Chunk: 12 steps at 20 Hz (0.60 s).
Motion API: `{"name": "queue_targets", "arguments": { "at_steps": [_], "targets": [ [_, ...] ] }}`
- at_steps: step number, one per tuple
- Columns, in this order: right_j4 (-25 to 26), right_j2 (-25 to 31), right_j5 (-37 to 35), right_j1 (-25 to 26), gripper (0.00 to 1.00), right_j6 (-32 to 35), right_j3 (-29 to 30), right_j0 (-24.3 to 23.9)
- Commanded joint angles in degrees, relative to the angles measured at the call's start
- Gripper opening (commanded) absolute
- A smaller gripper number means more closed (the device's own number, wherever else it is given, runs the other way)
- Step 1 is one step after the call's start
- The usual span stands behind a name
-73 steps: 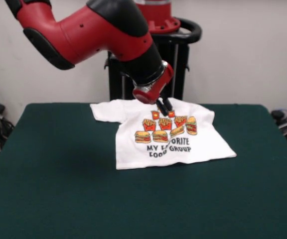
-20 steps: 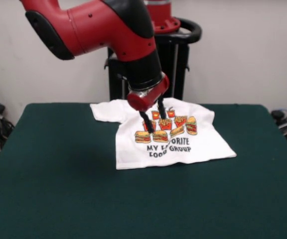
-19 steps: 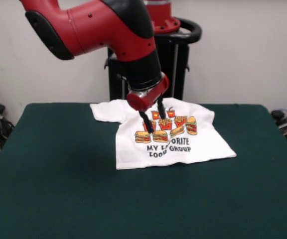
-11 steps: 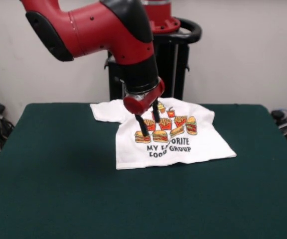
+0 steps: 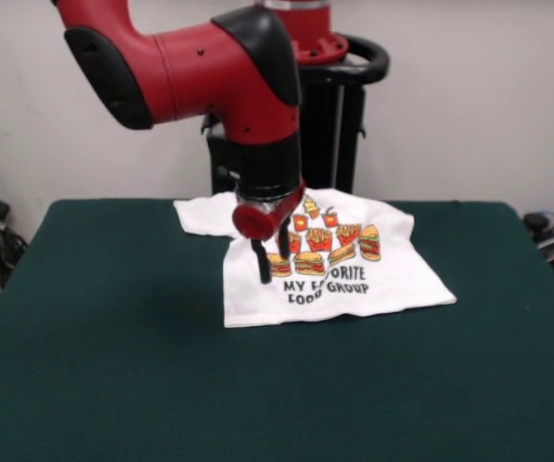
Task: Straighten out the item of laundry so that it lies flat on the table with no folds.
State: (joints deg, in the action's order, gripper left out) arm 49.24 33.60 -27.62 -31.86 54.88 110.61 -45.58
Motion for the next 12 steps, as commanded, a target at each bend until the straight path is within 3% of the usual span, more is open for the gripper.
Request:
{"name": "queue_targets", "arguments": {
  "at_steps": [1, 12],
  "targets": [
    [3.2, -5.9, 3.3, 2.8, 1.00, 9.9, -7.0, 3.4],
    [1.2, -7.2, 2.4, 6.0, 1.00, 7.4, -9.4, 3.3]
  ]
}}
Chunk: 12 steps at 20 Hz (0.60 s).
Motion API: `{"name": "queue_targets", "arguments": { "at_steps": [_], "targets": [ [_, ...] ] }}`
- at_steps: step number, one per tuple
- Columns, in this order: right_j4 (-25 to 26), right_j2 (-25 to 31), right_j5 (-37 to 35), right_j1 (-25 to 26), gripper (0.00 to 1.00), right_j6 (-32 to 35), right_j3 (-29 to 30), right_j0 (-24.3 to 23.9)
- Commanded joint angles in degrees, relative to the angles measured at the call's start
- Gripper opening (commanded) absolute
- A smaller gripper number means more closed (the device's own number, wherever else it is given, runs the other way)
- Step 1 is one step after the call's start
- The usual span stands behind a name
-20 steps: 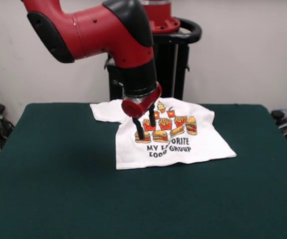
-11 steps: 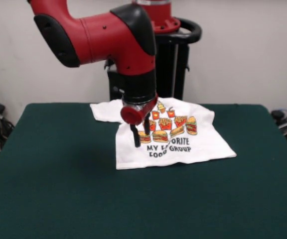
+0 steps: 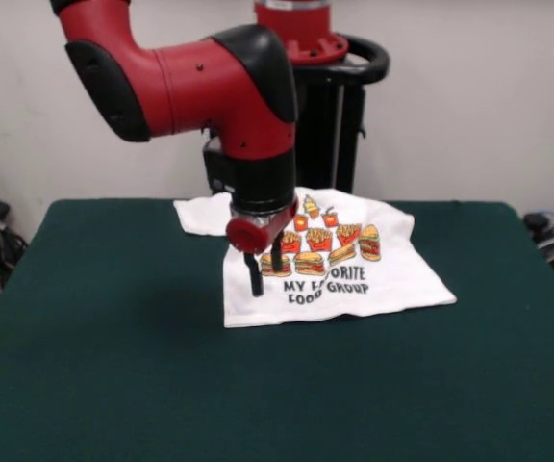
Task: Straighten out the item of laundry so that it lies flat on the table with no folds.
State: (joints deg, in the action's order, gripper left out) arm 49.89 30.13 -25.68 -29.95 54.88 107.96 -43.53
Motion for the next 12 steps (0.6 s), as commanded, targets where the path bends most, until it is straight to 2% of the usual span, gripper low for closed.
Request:
{"name": "queue_targets", "arguments": {
  "at_steps": [1, 12],
  "targets": [
    [0.5, -3.8, 0.3, 4.6, 1.00, 7.2, -7.1, 1.2],
    [-0.3, -5.6, -3.4, 7.3, 1.00, 5.2, -11.0, 3.2]
  ]
}}
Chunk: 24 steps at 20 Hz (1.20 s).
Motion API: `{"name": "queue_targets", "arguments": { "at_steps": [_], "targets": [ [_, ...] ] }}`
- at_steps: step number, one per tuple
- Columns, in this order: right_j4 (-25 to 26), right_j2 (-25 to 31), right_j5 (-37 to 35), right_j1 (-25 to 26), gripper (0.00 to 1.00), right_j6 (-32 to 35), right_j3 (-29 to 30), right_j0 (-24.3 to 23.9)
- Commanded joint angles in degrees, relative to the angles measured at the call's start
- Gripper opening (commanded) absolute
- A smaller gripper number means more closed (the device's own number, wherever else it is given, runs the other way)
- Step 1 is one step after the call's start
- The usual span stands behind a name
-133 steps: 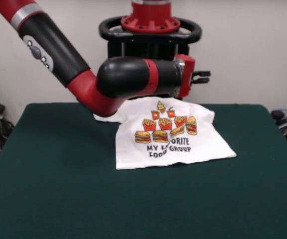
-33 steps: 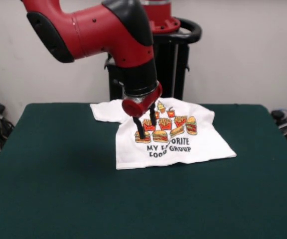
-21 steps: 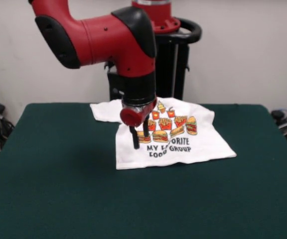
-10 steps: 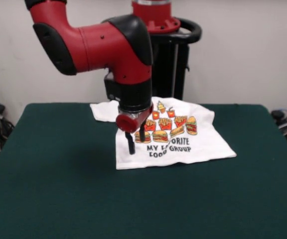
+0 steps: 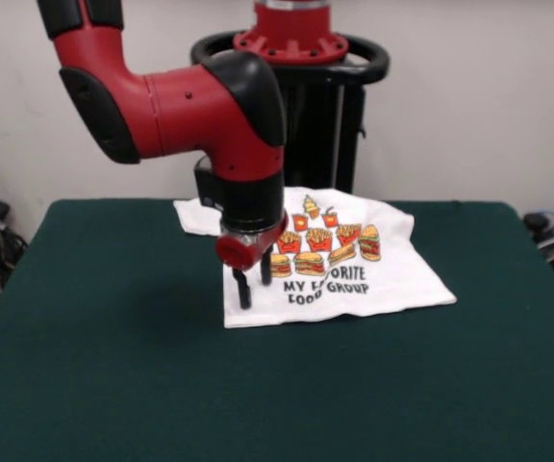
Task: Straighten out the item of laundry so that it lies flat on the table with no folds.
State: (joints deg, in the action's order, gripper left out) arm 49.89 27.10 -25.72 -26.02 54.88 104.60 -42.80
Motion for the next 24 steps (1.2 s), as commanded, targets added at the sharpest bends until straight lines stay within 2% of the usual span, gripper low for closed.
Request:
{"name": "queue_targets", "arguments": {
  "at_steps": [1, 7, 15, 24],
  "targets": [
    [-0.4, -2.8, -4.1, 3.6, 1.00, 4.8, -8.2, 2.7],
    [-0.4, -3.4, -6.8, 5.0, 1.00, 3.8, -10.4, 3.4],
    [-0.9, -2.7, -5.4, 5.6, 1.00, 4.0, -9.6, 2.0],
    [-9.3, 1.0, -1.7, 5.5, 1.00, 7.0, -5.3, -3.4]
  ]
}}
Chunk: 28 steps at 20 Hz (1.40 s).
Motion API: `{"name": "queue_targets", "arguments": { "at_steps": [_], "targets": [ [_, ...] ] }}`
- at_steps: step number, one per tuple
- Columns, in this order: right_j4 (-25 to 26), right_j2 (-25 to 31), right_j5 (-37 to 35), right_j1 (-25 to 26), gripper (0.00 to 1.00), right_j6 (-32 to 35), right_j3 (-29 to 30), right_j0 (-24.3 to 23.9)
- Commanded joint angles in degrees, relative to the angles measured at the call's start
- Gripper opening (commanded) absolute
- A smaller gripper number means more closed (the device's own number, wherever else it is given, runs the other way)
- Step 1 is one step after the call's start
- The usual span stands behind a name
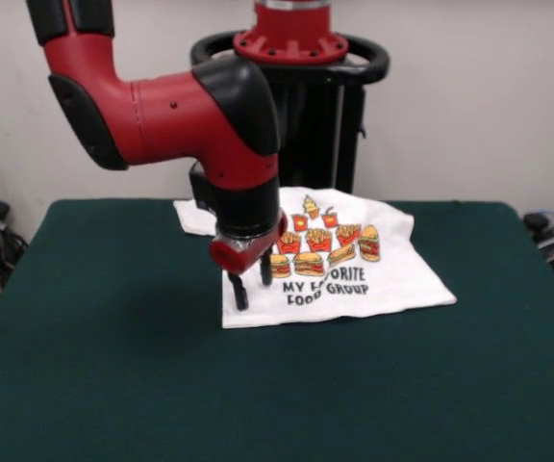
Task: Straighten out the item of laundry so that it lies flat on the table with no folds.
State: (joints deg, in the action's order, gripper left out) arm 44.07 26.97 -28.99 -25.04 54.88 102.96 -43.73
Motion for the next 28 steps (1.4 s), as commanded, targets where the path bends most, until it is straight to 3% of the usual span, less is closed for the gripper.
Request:
{"name": "queue_targets", "arguments": {
  "at_steps": [1, 7, 19, 28],
  "targets": [
    [-4.3, 1.4, 1.8, 4.6, 1.00, 6.8, -3.3, -2.9],
    [-7.6, 1.9, 2.6, 4.5, 1.00, 7.3, -1.9, -3.5],
    [-8.6, 0.6, 7.0, 6.2, 1.00, 10.1, -2.5, -3.2],
    [-4.9, -9.3, 12.2, 3.2, 1.00, 18.0, -4.8, 6.6]
  ]
}}
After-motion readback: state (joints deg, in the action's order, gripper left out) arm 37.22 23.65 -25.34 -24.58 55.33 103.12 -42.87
